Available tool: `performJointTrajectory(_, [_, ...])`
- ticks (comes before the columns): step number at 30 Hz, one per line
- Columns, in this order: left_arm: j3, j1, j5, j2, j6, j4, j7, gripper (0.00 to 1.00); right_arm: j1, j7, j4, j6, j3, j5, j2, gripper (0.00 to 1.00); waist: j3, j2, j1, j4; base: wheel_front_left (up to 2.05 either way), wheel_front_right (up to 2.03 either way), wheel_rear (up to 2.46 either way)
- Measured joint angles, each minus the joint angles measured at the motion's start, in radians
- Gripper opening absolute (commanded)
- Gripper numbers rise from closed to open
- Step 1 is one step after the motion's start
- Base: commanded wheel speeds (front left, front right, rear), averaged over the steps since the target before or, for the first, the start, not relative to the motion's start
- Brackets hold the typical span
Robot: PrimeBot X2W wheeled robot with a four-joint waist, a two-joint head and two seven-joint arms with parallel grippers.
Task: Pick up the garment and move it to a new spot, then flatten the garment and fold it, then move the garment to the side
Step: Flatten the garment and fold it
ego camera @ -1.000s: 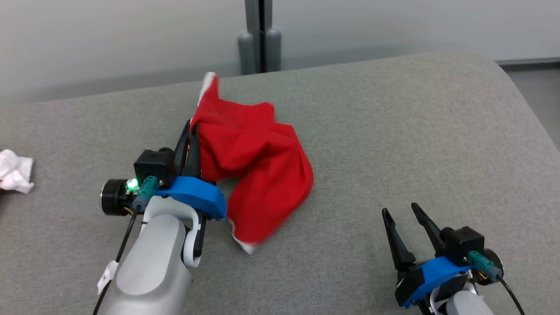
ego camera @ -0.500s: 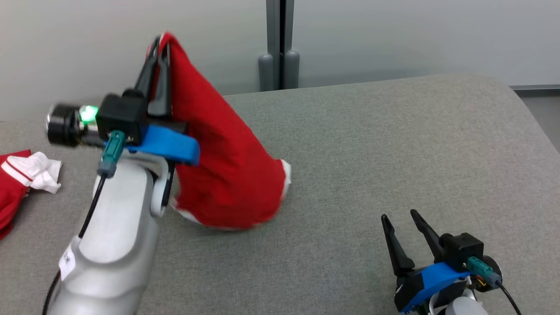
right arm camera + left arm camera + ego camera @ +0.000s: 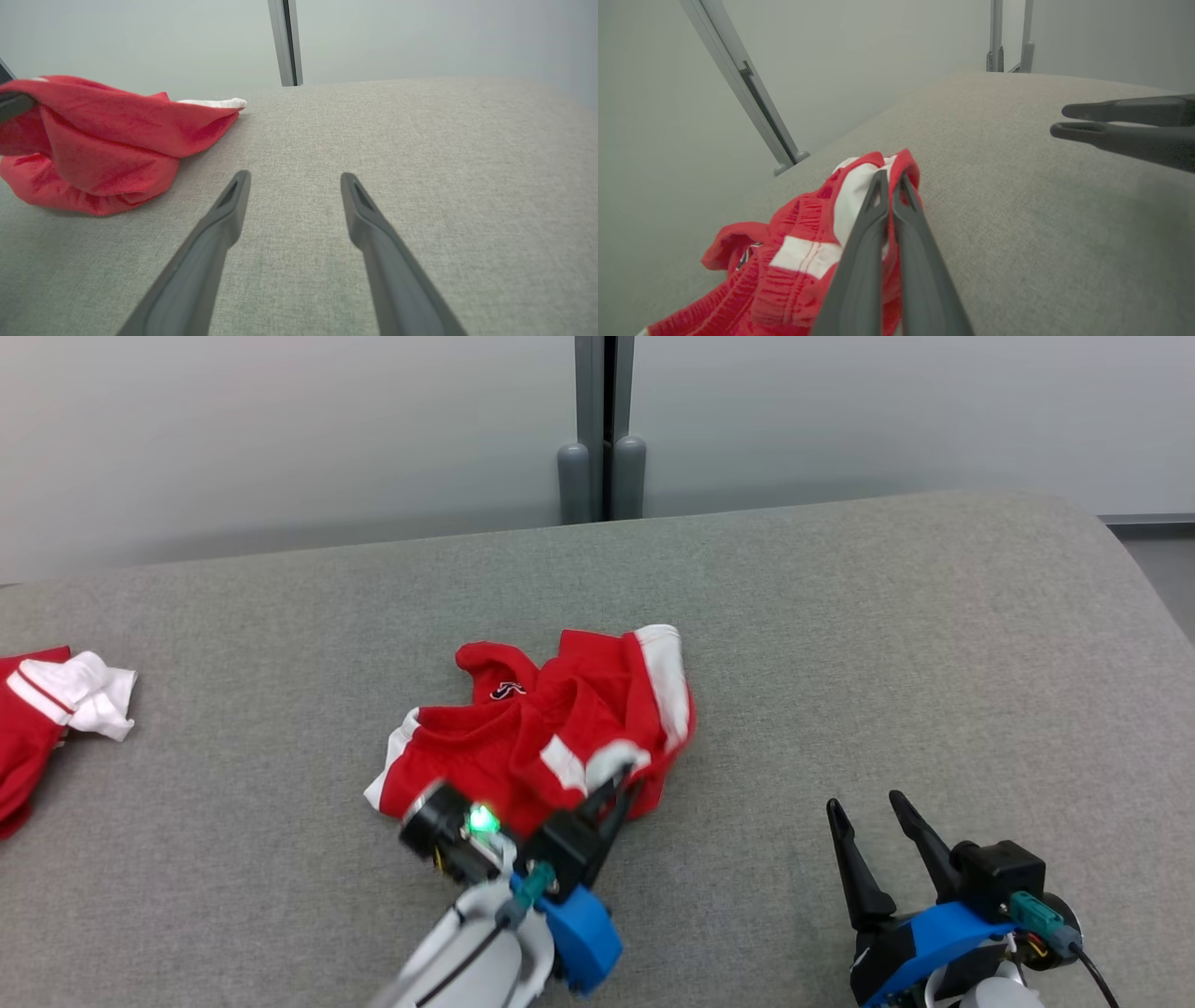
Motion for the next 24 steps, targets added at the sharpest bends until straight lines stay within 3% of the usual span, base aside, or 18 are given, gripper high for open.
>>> performJointTrajectory(4, [-0.04, 0.074, -0.045, -0.003, 0.002, 0.041, 0.0, 0.0, -0.001, 0.0, -0.001, 0.0, -0.002, -0.008, 0.0, 1.0, 0.001, 0.0, 0.0, 0.012, 0.0, 0.0, 0.0])
performJointTrajectory(5, [-0.045, 0.089, -0.068, -0.004, 0.01, 0.039, 0.0, 0.13, -0.001, 0.0, -0.001, 0.0, -0.004, -0.008, 0.0, 1.0, 0.001, 0.0, 0.0, 0.017, 0.0, 0.0, 0.0])
performJointTrajectory(6, [-0.049, 0.1, -0.082, -0.003, 0.019, 0.038, 0.0, 0.45, -0.001, 0.0, 0.0, 0.0, -0.004, -0.01, 0.0, 1.0, -0.001, 0.0, 0.0, 0.022, 0.0, 0.0, 0.0])
performJointTrajectory(7, [-0.05, 0.109, -0.1, -0.003, 0.028, 0.032, 0.0, 0.91, -0.001, 0.0, -0.001, 0.0, -0.004, -0.011, 0.0, 1.0, -0.001, 0.0, 0.0, 0.026, 0.0, 0.0, 0.0])
performJointTrajectory(8, [-0.05, 0.117, -0.119, -0.003, 0.036, 0.026, 0.0, 1.0, 0.0, 0.0, 0.0, 0.0, -0.005, -0.012, 0.0, 1.0, -0.002, 0.0, 0.0, 0.031, 0.0, 0.0, 0.0])
performJointTrajectory(18, [0.027, 0.141, -0.177, -0.006, 0.073, -0.185, 0.0, 1.0, 0.0, 0.0, 0.0, 0.0, 0.006, -0.014, 0.001, 1.0, -0.004, 0.0, -0.0001, 0.066, 0.0, 0.0, 0.0])
performJointTrajectory(21, [0.067, 0.141, -0.179, -0.005, 0.083, -0.151, 0.0, 1.0, 0.0, 0.0, 0.003, 0.0, 0.016, -0.014, 0.001, 1.0, -0.006, 0.0, 0.0, 0.066, 0.0, 0.0, 0.0])
performJointTrajectory(24, [0.077, 0.135, -0.201, -0.004, 0.065, -0.054, 0.0, 1.0, -0.002, 0.0, 0.009, 0.0, 0.029, -0.013, 0.001, 1.0, -0.006, 0.0, -0.0001, 0.055, 0.0, 0.0, 0.0])
